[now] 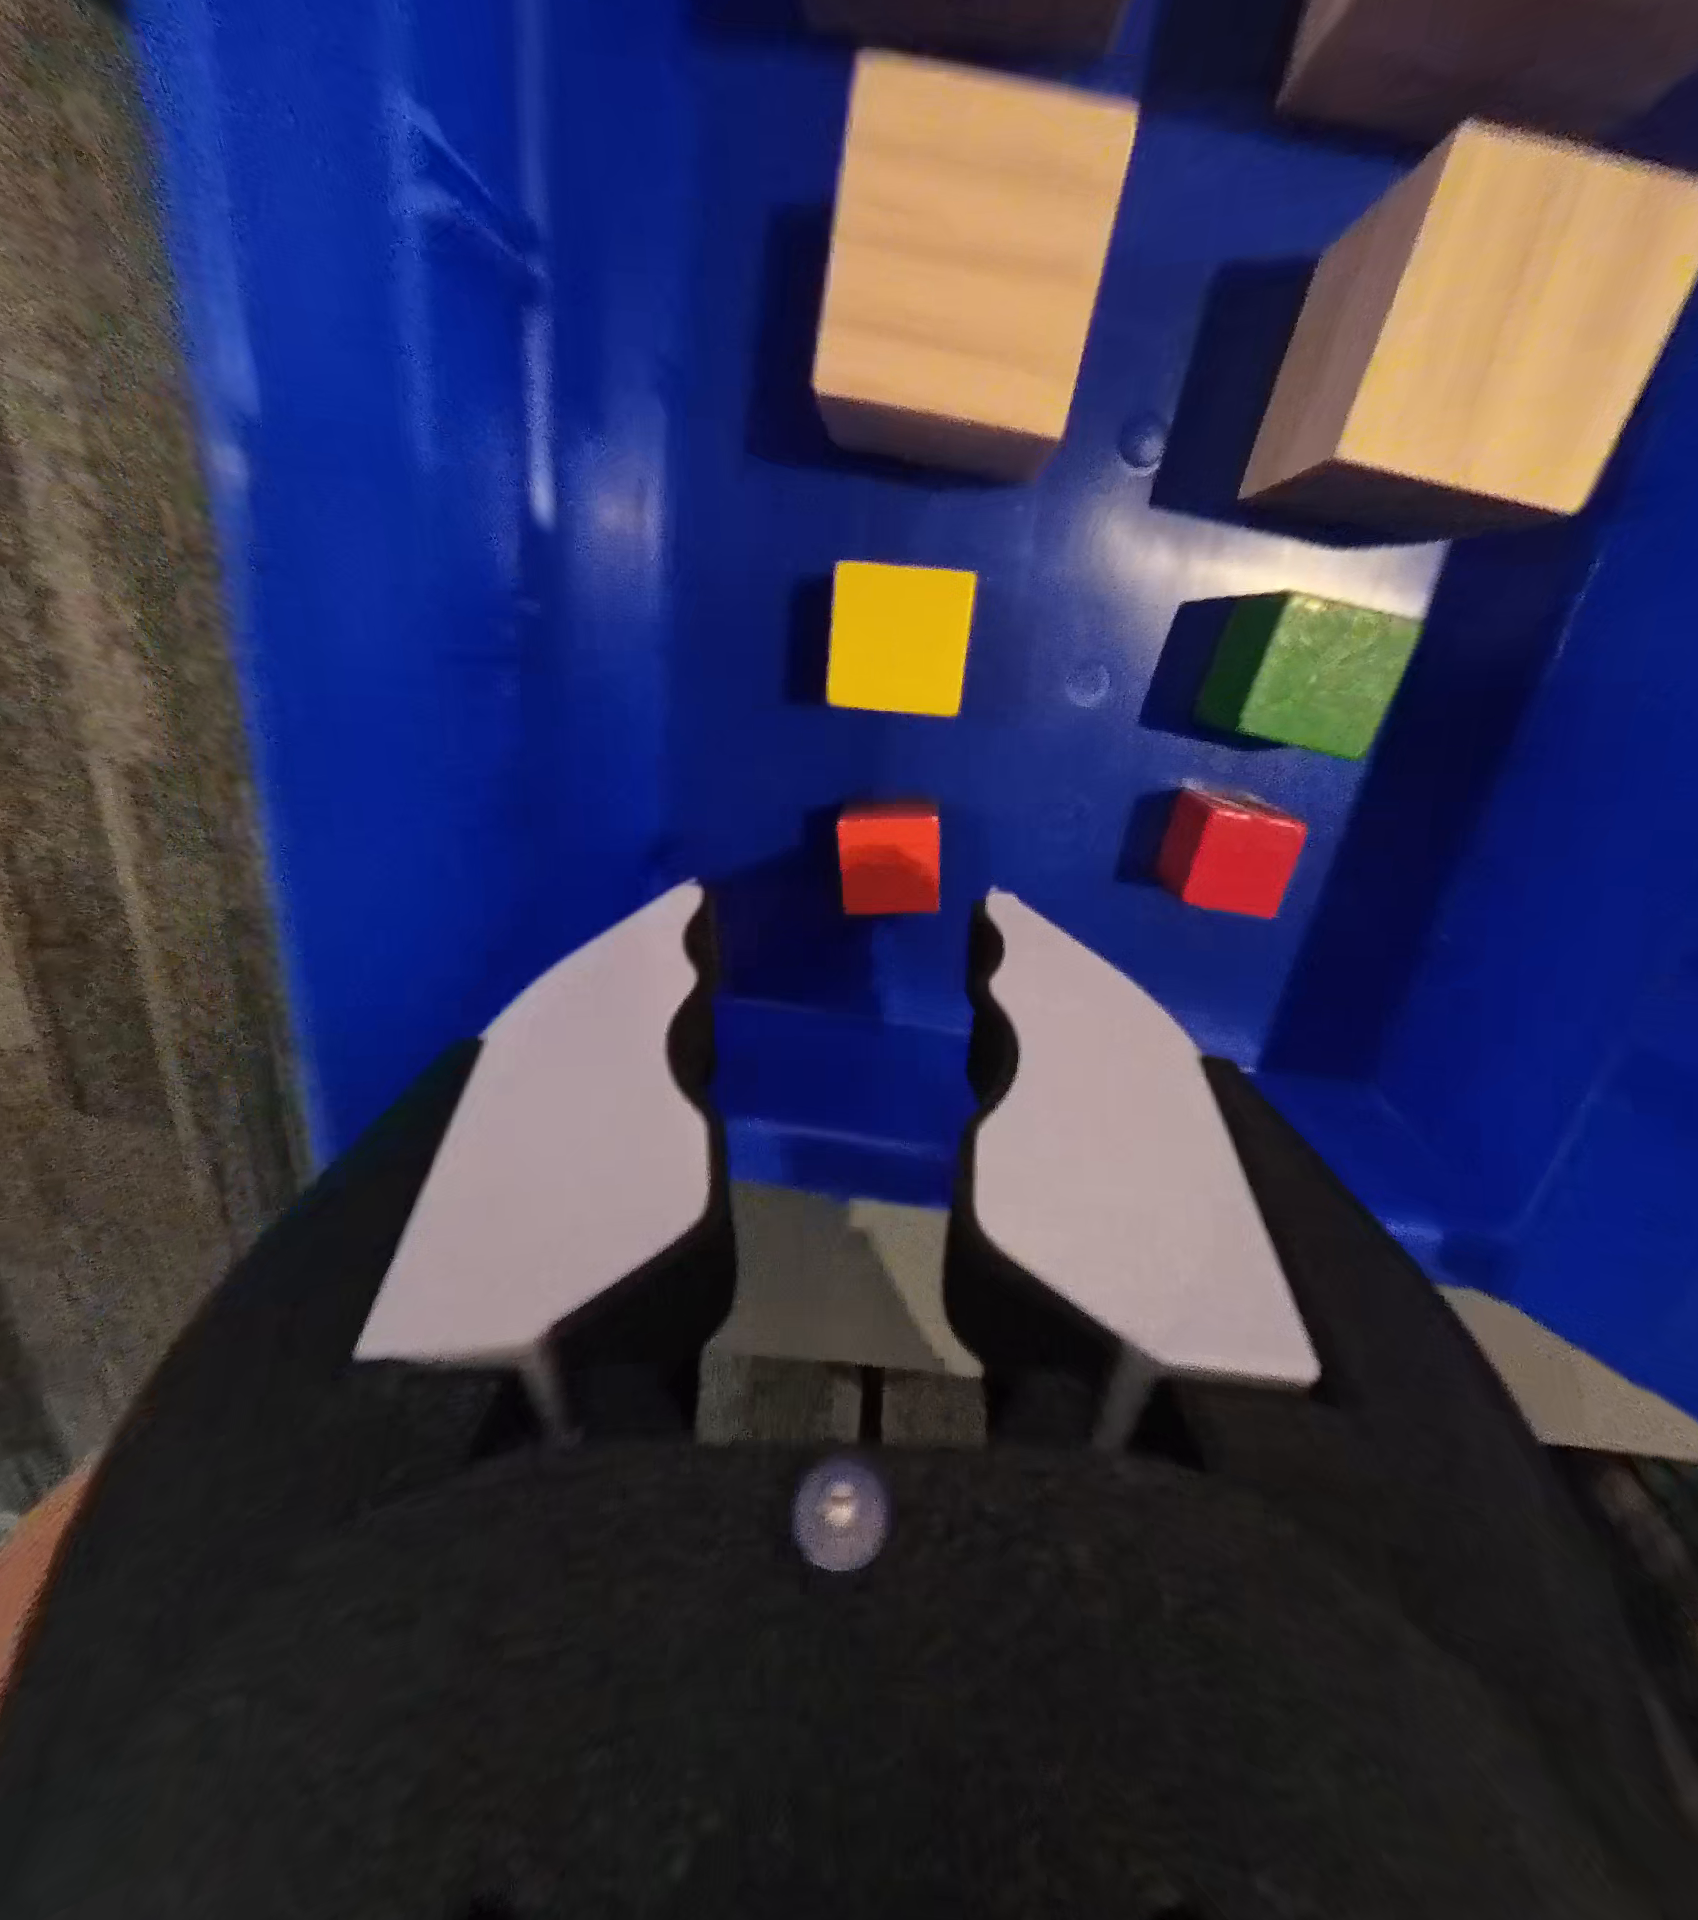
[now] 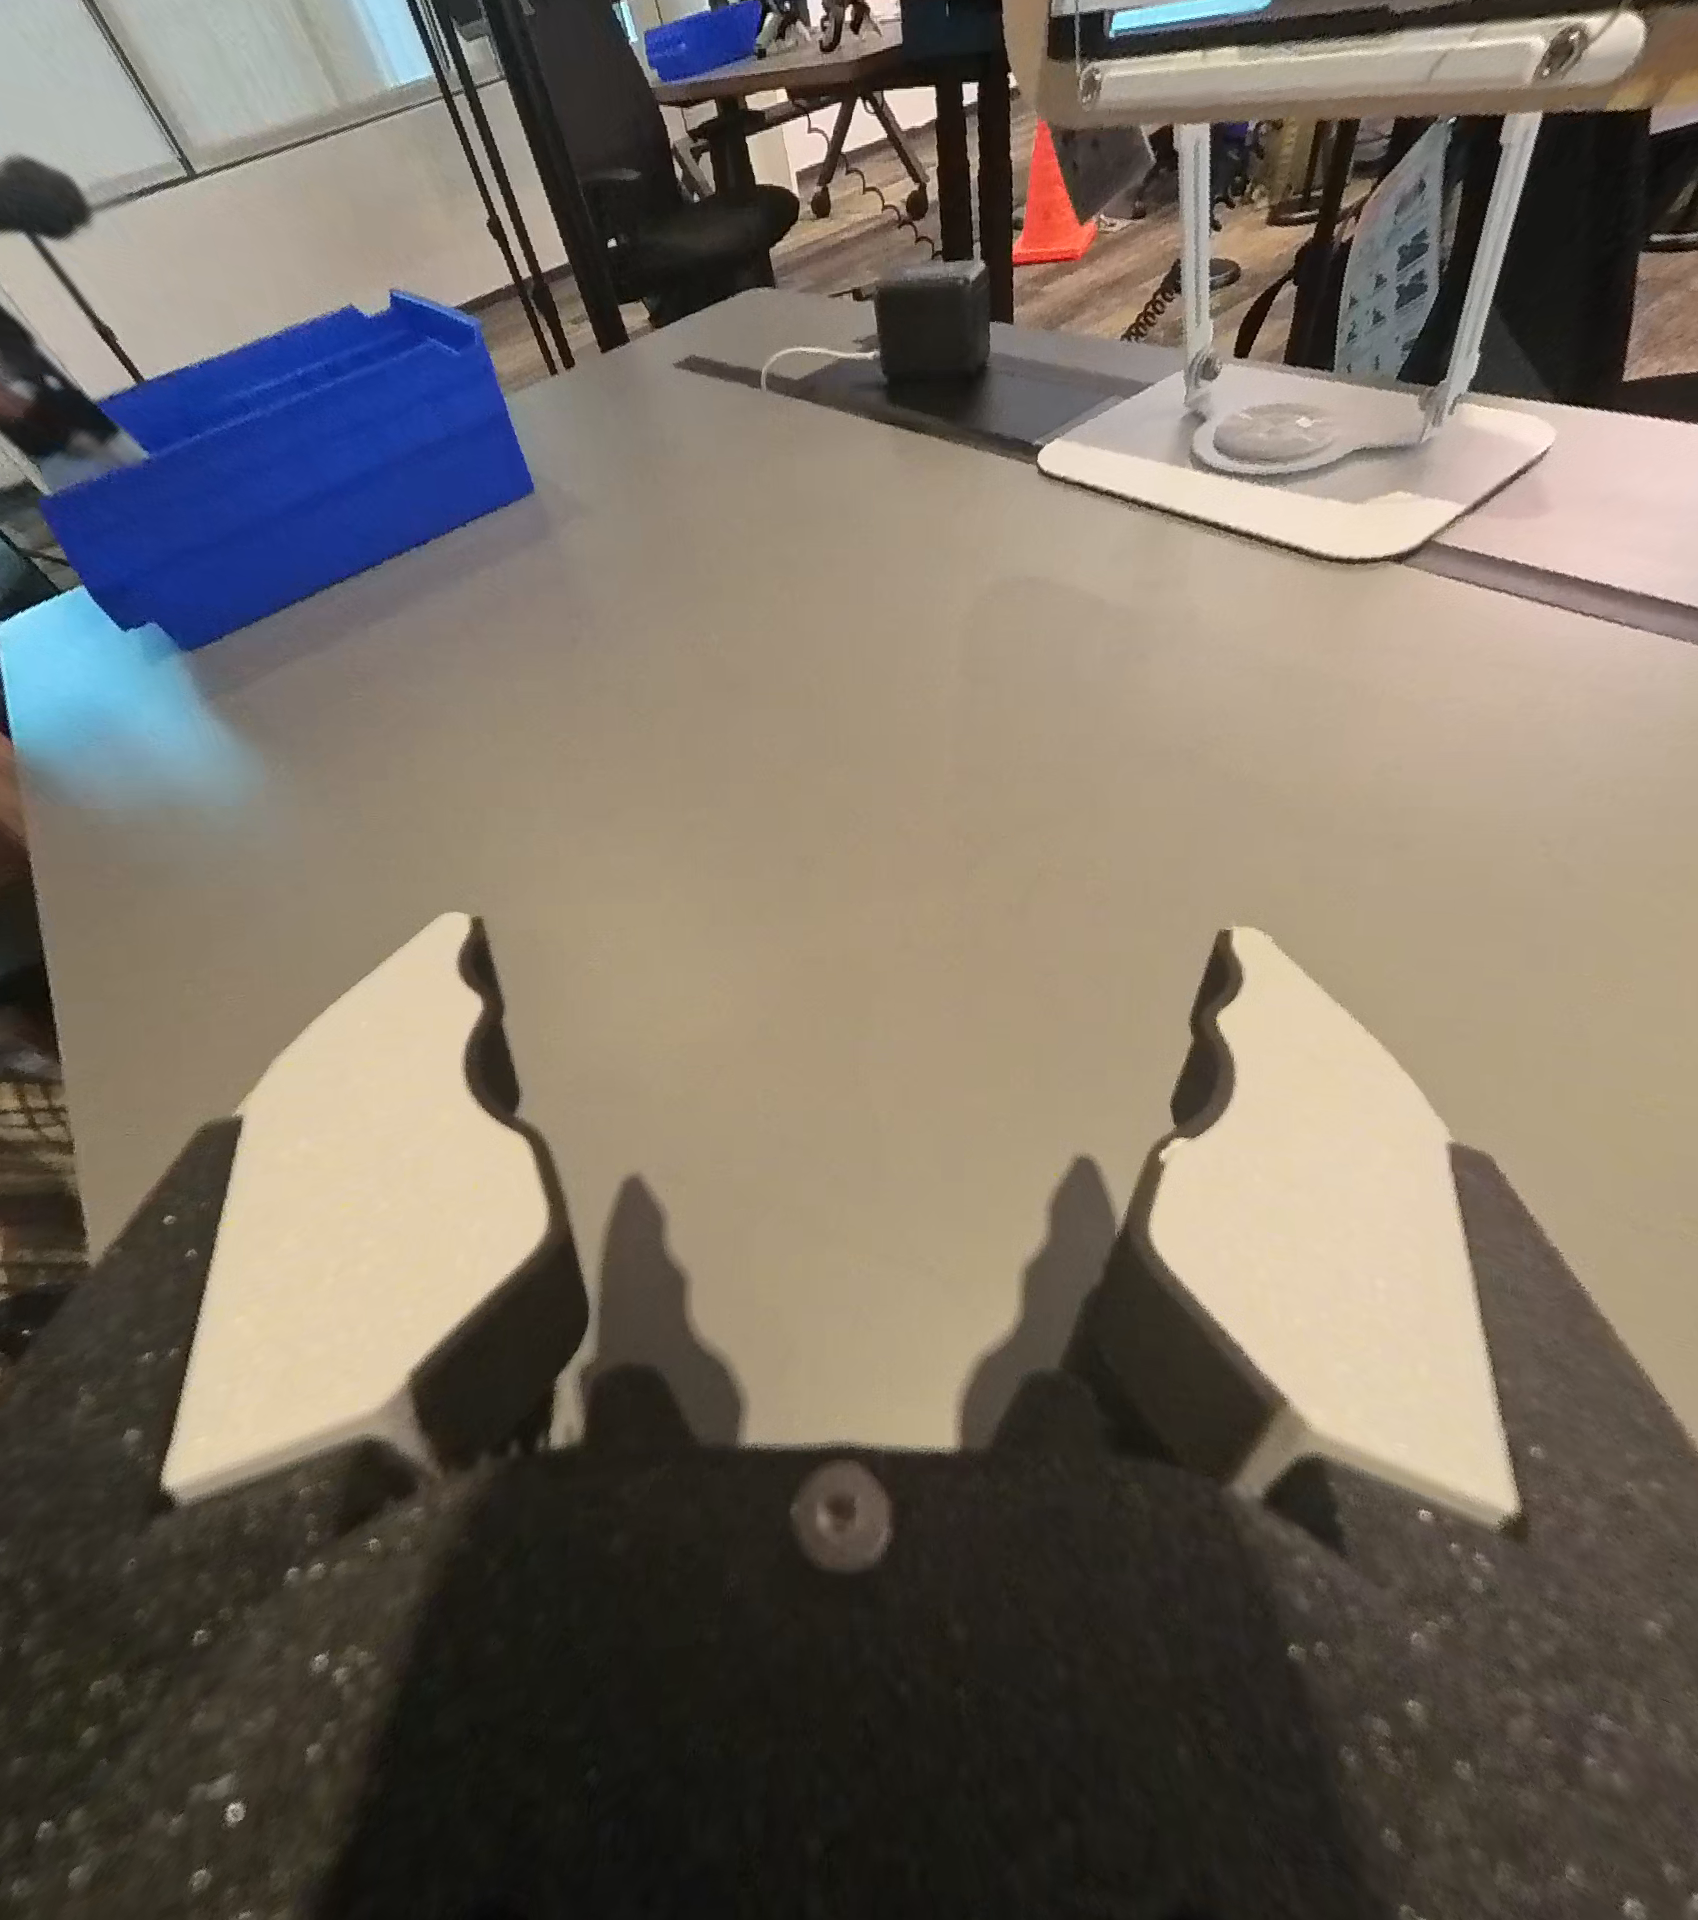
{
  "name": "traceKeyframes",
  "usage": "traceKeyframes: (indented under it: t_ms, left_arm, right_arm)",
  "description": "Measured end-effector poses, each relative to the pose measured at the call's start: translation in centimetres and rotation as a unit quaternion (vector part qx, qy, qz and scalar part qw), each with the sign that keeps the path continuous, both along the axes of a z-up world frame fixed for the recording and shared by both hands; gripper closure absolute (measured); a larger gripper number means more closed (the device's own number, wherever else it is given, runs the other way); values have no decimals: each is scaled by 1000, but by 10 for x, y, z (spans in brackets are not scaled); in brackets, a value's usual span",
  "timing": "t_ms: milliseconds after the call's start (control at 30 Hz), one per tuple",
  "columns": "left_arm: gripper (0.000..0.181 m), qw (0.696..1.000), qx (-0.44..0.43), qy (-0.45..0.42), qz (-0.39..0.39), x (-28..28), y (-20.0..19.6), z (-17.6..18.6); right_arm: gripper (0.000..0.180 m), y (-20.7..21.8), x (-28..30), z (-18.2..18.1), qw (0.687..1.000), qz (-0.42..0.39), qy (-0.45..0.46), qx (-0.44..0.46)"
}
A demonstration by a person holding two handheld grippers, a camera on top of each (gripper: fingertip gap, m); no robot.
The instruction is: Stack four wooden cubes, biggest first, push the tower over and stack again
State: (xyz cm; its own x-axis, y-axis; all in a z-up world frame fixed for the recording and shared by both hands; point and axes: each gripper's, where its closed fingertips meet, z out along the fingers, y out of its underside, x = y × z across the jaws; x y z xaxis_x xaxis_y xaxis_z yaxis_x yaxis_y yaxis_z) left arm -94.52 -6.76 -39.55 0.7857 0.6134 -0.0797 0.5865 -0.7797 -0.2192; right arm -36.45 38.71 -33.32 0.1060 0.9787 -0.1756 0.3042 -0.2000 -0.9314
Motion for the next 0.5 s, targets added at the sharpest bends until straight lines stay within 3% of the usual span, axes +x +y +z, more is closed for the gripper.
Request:
traceKeyframes:
  t_ms: [233,500]
  left_arm:
    - [105,984,112,138,-28,1,33,79]
    - [95,938,256,212,-100,49,111,138]
  right_arm:
    - [53,1,-4,5,1000,-12,1,4]
    - [51,19,5,20,997,-71,-3,3]
